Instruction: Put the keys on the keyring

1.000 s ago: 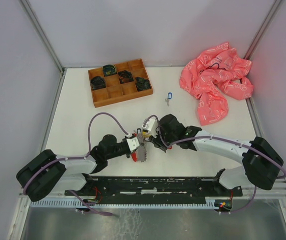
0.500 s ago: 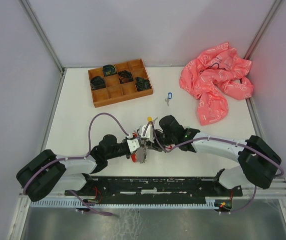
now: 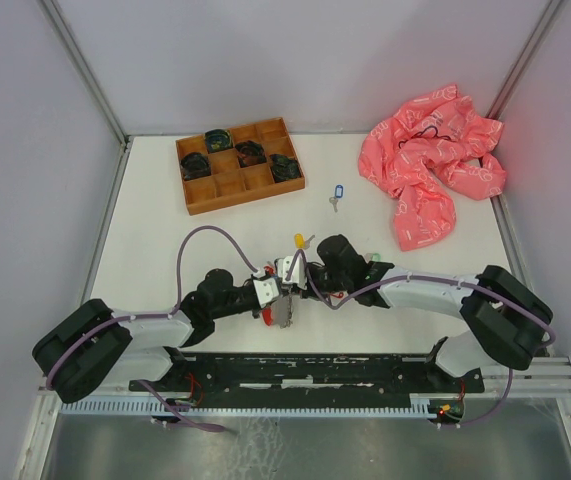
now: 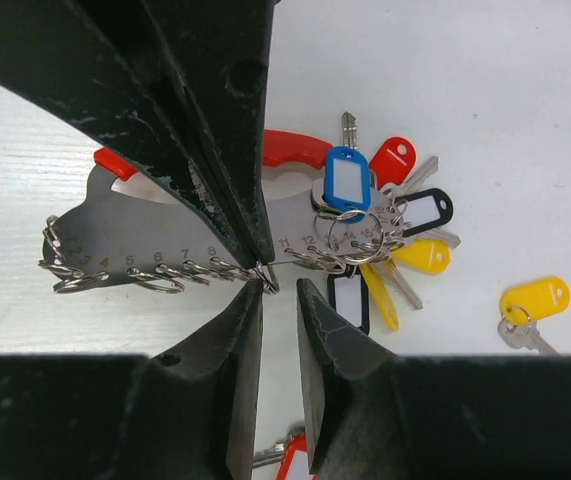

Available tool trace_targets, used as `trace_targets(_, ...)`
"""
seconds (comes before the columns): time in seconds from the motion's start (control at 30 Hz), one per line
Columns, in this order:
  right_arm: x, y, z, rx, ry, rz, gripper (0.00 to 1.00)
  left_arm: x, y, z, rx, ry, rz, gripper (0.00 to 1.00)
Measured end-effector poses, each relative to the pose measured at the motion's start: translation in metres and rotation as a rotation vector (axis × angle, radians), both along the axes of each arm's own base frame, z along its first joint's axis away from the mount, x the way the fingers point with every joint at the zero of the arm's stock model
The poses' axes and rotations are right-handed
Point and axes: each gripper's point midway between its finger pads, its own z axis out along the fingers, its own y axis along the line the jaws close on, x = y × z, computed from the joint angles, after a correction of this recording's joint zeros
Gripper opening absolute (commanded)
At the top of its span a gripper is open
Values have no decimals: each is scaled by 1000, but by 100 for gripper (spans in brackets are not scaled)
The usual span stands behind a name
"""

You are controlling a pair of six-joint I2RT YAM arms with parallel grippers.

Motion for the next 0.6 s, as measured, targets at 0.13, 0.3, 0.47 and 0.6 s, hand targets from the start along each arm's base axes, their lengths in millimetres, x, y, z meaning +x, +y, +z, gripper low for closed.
trace_targets(0.13, 2, 3, 3, 15, -19, 6, 22, 0, 0, 0, 0, 0, 0, 3)
trace_targets(0.3, 1, 4, 4, 21, -19, 14, 14, 0, 0, 1, -1, -2, 0, 3)
trace_targets(0.47, -1, 4, 2, 22, -9, 26, 1, 1, 0, 1, 0, -3, 1, 3)
trace_targets(0.6, -2, 4, 0, 20, -2, 30, 1, 1, 0, 0, 3, -5, 3, 6)
